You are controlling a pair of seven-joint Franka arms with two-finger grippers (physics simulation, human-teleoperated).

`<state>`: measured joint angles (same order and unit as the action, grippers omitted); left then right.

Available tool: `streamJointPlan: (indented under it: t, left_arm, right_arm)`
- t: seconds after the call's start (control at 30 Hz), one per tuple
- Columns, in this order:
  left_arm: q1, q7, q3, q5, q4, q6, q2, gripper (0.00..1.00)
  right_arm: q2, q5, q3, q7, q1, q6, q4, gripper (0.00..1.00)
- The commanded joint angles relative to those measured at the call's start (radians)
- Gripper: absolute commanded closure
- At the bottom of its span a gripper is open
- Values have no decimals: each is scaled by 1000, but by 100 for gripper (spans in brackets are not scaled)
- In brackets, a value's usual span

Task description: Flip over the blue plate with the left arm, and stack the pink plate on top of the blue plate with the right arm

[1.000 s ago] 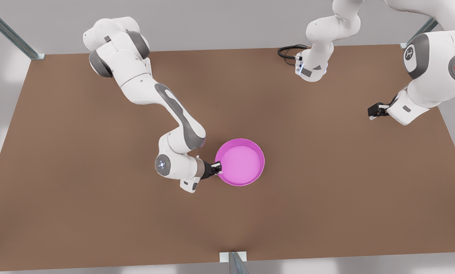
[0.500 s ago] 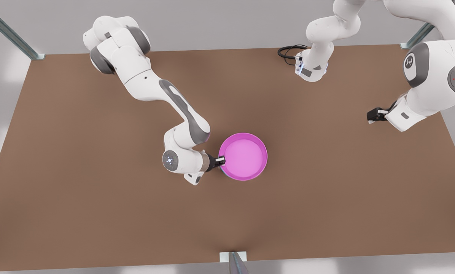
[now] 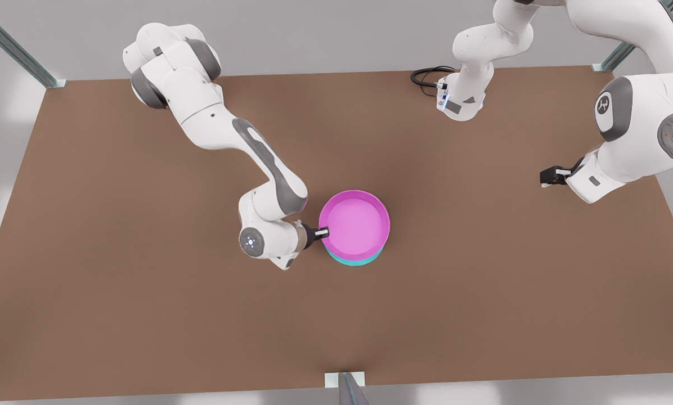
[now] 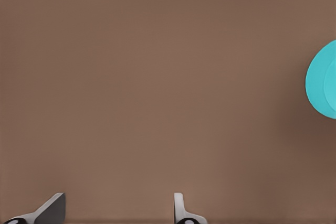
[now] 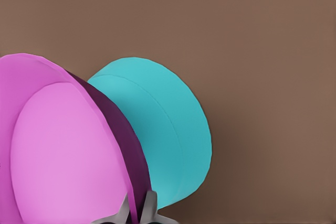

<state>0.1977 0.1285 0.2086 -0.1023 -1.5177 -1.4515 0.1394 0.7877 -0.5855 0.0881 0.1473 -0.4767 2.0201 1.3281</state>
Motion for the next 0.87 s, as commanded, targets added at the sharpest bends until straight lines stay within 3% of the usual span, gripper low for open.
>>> streamJointPlan:
  t: [0.0, 0.03, 0.07, 0.33, 0.4, 0.47, 0.5, 0.53, 0.6, 0.63, 0.67, 0.7, 0.73, 0.83]
  left_arm:
    - [0, 11, 2, 0, 1, -1, -1, 0]
    - [0, 11, 2, 0, 1, -1, 0, 0]
    - [-1, 11, 2, 0, 1, -1, 2, 0]
    - [-1, 13, 2, -2, 1, 0, 0, 0]
    - [-1, 16, 2, -2, 13, 2, 0, 0]
    - [-1, 17, 2, -2, 16, 2, 0, 0]
    - [-1, 17, 2, -2, 16, 2, 0, 0]
    - [-1, 17, 2, 0, 22, 2, 0, 0]
    - [-1, 17, 2, -2, 22, 2, 0, 0]
    - [-1, 17, 2, -2, 22, 2, 0, 0]
    - [-1, 17, 2, -2, 24, 2, 0, 0]
    - [-1, 17, 2, -2, 24, 2, 0, 0]
    - [-1, 17, 2, 0, 24, 2, 0, 0]
    - [-1, 16, 2, 0, 24, 2, 0, 0]
  right_arm:
    - [-1, 6, -1, 81, 1, -8, -1, 79]
    - [-1, 7, -2, 81, 3, -8, -1, 79]
    - [-1, 7, -2, 113, 4, -6, -1, 0]
    - [-22, -2, 1, 127, 6, -17, -26, 0]
    - [-125, 13, -4, 112, 82, -73, -29, 0]
    - [-300, 369, -1, 109, 165, -355, -93, 0]
    - [-326, 438, -5, 98, 170, -423, -102, 0]
    - [-328, 685, 1, 55, 168, -566, -207, 0]
    - [-386, 926, -10, -146, 211, -638, -208, 0]
    - [-400, 897, -13, -175, 283, -656, -208, 0]
    - [-409, 836, -102, -282, 313, -672, -198, 0]
    - [-476, 614, -279, -275, 294, -631, -86, 0]
    - [-545, 587, -298, -244, 297, -537, 39, 0]
    - [-536, 538, -297, -127, 296, -543, 20, 0]
